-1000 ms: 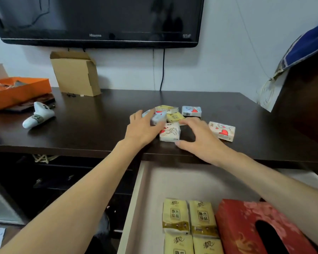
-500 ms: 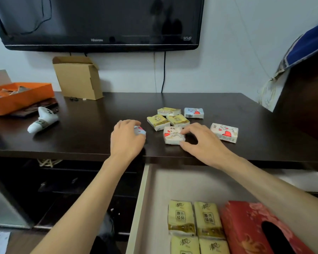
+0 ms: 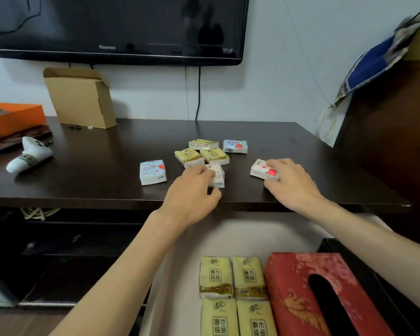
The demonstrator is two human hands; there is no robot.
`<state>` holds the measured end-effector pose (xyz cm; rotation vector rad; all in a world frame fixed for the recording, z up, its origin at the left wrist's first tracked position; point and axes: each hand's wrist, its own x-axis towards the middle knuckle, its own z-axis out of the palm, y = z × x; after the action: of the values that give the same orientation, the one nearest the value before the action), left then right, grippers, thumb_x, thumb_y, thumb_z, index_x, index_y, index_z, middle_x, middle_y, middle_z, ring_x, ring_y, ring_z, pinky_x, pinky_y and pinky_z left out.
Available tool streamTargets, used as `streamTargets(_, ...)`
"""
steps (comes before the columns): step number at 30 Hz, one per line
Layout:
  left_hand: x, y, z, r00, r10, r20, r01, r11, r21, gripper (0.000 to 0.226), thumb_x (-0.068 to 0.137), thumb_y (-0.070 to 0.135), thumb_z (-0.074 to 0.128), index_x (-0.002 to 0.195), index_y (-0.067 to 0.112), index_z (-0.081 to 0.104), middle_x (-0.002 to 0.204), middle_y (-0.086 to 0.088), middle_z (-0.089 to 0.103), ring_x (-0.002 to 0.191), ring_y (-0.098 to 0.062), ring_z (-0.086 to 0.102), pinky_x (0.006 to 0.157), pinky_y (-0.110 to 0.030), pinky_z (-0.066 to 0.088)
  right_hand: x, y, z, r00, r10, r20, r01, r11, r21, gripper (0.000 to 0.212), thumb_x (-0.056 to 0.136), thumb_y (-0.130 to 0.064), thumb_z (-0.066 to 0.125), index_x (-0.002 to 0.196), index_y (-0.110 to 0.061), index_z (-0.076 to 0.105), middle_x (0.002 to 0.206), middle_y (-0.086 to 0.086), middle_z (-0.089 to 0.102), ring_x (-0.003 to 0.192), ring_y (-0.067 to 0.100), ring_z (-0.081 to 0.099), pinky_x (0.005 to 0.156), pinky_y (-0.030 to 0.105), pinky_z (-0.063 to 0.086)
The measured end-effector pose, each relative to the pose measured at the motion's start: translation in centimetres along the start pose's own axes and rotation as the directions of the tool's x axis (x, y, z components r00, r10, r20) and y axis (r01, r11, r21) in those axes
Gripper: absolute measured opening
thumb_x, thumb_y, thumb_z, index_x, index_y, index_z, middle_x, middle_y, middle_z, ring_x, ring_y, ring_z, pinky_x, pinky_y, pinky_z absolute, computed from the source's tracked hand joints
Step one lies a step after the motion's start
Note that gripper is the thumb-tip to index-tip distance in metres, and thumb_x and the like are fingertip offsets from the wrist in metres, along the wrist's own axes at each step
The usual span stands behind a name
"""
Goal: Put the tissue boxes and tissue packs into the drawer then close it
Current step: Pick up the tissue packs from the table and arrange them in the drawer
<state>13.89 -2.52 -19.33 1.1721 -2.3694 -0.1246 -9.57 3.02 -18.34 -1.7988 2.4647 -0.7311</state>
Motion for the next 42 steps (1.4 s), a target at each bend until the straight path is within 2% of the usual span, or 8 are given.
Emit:
streamTargets(8,0.1,-0.3,-1.1,0.999,0.008,0.05,-0.005,0.999,-0.053,0.032,0.083,0.042,0.065,0.111,0.025,0.065,0.136,0.003,0.054,0.125,-0.024,0.038,0.097,-0.039,0.041,-0.5,-2.2,0.7,0.948,-0.303,0.097,0.283,0.943,0.175,0.057,0.088,-0.04,0.075,0.136,-0.015,0.06,0.149,0.001,0.046,0.128,0.019,0.049,0.104,0.038,0.043)
streamTargets(13,0.4,-0.8,-2.1,0.987,-0.027,0.159,0.052,0.987,-0.155,0.03,0.083,0.043,0.069,0.11,0.031,0.064,0.116,0.001,0.058,0.121,-0.018,0.035,0.09,-0.041,0.044,1.0,-2.3,0.3,0.935,-0.245,0.255,0.162,0.938,0.307,0.046,0.082,-0.038,0.082,0.119,-0.031,0.056,0.139,-0.001,0.052,0.116,0.015,0.054,0.081,0.023,0.042)
streamTargets(20,-0.2,-0.7,-2.7,0.986,0.026,0.162,0.003,0.985,-0.174,0.032,0.077,0.046,0.077,0.103,0.035,0.063,0.106,0.011,0.055,0.101,-0.013,0.049,0.064,-0.026,0.039,-0.4,-1.2,0.1,0.942,-0.272,0.194,0.179,0.902,0.392,0.049,0.074,-0.04,0.089,0.111,-0.036,0.057,0.117,-0.014,0.061,0.099,0.0,0.055,0.069,0.01,0.041)
streamTargets(24,-1.9,-0.3,-3.9,0.982,0.061,0.177,-0.027,0.983,-0.184,0.044,0.074,0.05,0.078,0.111,0.036,0.059,0.115,0.01,0.058,0.102,-0.011,0.052,0.074,-0.033,0.048,-2.7,-1.3,-1.1,0.924,-0.323,0.206,0.265,0.927,0.264,0.087,0.066,-0.062,0.08,0.141,-0.031,0.05,0.114,-0.018,0.051,0.106,0.007,0.042,0.087,0.024,0.039)
streamTargets(27,-4.0,0.1,-5.0,0.962,0.12,0.246,-0.058,0.968,-0.246,0.046,0.072,0.052,0.078,0.111,0.037,0.06,0.114,0.014,0.061,0.102,-0.007,0.057,0.083,-0.036,0.053,-5.9,-1.6,-2.2,0.897,-0.383,0.221,0.339,0.916,0.213,0.077,0.065,-0.067,0.071,0.133,-0.037,0.054,0.11,-0.022,0.047,0.107,0.002,0.039,0.086,0.029,0.04)
streamTargets(31,-7.9,0.3,-4.3,0.931,0.175,0.319,-0.076,0.951,-0.299,0.047,0.064,0.061,0.074,0.104,0.041,0.06,0.102,0.02,0.06,0.095,0.0,0.053,0.076,-0.026,0.047,-10.2,-1.6,-2.6,0.867,-0.4,0.296,0.372,0.916,0.148,0.071,0.065,-0.061,0.074,0.129,-0.039,0.052,0.114,-0.024,0.05,0.109,0.001,0.05,0.09,0.033,0.05)
streamTargets(35,-9.7,-0.1,-1.6,0.903,0.176,0.393,-0.13,0.981,-0.141,0.05,0.069,0.062,0.074,0.11,0.043,0.053,0.104,0.023,0.053,0.099,0.0,0.046,0.082,-0.024,0.045,-12.4,-1.8,-1.7,0.86,-0.313,0.404,0.302,0.949,0.091,0.076,0.065,-0.069,0.076,0.13,-0.037,0.052,0.116,-0.022,0.056,0.103,0.003,0.058,0.087,0.033,0.054)
streamTargets(42,-10.1,-0.4,1.3,0.897,0.18,0.403,-0.193,0.981,-0.009,0.06,0.071,0.062,0.071,0.121,0.038,0.047,0.112,0.018,0.051,0.106,-0.008,0.047,0.082,-0.028,0.043,-12.3,-2.5,-0.2,0.847,-0.143,0.512,0.194,0.98,-0.047,0.073,0.065,-0.053,0.079,0.13,-0.039,0.05,0.114,-0.019,0.057,0.103,0.011,0.058,0.085,0.035,0.05)
